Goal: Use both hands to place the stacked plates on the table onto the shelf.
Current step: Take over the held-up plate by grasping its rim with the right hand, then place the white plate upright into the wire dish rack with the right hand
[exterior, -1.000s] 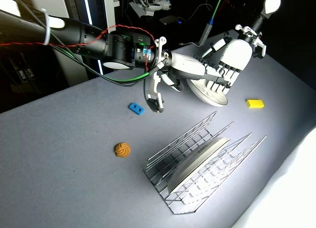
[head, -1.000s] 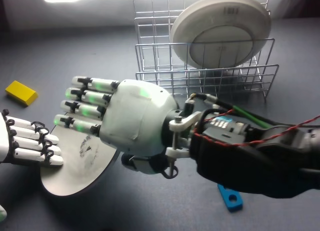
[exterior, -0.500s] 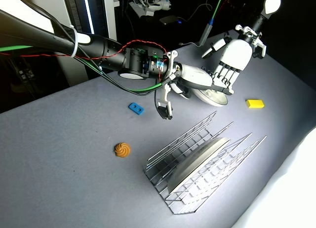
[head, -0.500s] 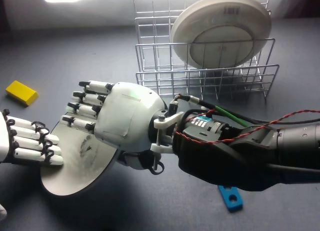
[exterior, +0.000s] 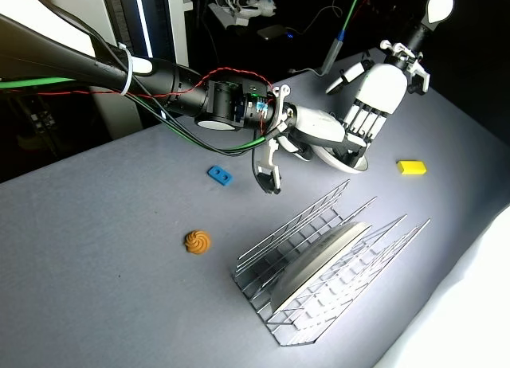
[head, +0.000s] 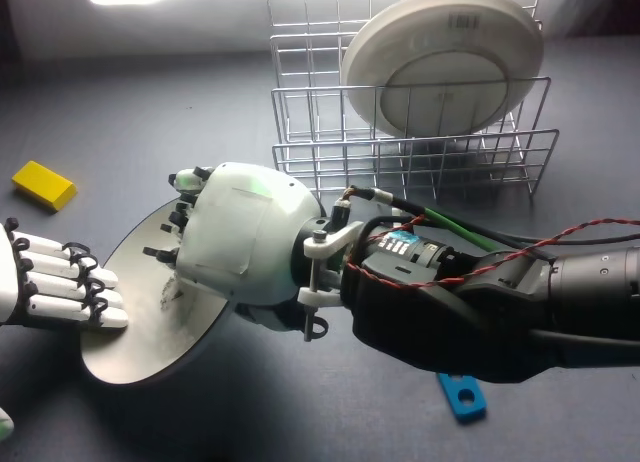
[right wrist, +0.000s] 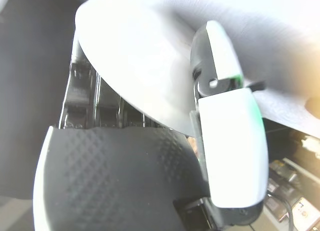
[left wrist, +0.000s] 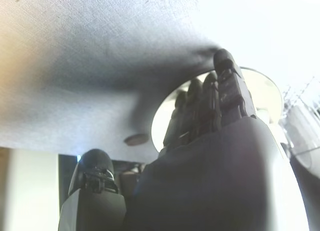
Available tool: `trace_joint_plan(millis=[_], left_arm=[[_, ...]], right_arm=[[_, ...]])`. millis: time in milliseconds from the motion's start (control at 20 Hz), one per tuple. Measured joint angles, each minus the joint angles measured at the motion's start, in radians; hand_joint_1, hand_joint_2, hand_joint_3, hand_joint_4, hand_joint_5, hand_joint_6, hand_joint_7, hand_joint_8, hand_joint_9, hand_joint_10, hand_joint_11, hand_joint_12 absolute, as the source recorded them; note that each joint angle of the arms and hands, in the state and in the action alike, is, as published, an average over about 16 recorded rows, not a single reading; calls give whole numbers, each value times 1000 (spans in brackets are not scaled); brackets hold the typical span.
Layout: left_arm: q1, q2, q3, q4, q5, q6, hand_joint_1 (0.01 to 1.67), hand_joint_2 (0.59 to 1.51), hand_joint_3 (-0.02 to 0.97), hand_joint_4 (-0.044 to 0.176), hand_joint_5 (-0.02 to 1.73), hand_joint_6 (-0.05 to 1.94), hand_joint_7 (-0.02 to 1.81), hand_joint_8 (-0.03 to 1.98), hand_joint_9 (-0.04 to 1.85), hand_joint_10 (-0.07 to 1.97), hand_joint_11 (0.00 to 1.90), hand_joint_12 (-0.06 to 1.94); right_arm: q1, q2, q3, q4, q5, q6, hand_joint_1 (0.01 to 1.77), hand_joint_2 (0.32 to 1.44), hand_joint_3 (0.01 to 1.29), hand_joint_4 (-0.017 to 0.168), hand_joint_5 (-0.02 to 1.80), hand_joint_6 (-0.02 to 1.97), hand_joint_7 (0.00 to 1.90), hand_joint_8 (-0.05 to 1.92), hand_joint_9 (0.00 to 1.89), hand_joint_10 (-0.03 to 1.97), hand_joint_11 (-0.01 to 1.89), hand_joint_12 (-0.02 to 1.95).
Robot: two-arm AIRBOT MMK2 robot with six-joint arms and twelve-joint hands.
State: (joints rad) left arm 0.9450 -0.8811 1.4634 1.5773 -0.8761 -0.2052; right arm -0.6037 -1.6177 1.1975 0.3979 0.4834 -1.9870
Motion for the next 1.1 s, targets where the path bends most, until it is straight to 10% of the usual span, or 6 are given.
trace_joint_plan(millis=[550,1100], left_arm=[[-157,28,-3,64,-28,-79,21,1126,21,-1,64,-4,83,-4,58,-5,29,194],[-389,88,11,172,-94,-202,16,1123,21,0,70,9,102,0,78,11,17,189]], right_arm=[[1,-1,0,-16,25,0,1069,1094,12,-6,597,939,732,1486,679,1655,494,1811],[26,7,-12,-44,46,-4,1113,1115,12,-1,617,1148,746,1662,689,1657,524,1788]])
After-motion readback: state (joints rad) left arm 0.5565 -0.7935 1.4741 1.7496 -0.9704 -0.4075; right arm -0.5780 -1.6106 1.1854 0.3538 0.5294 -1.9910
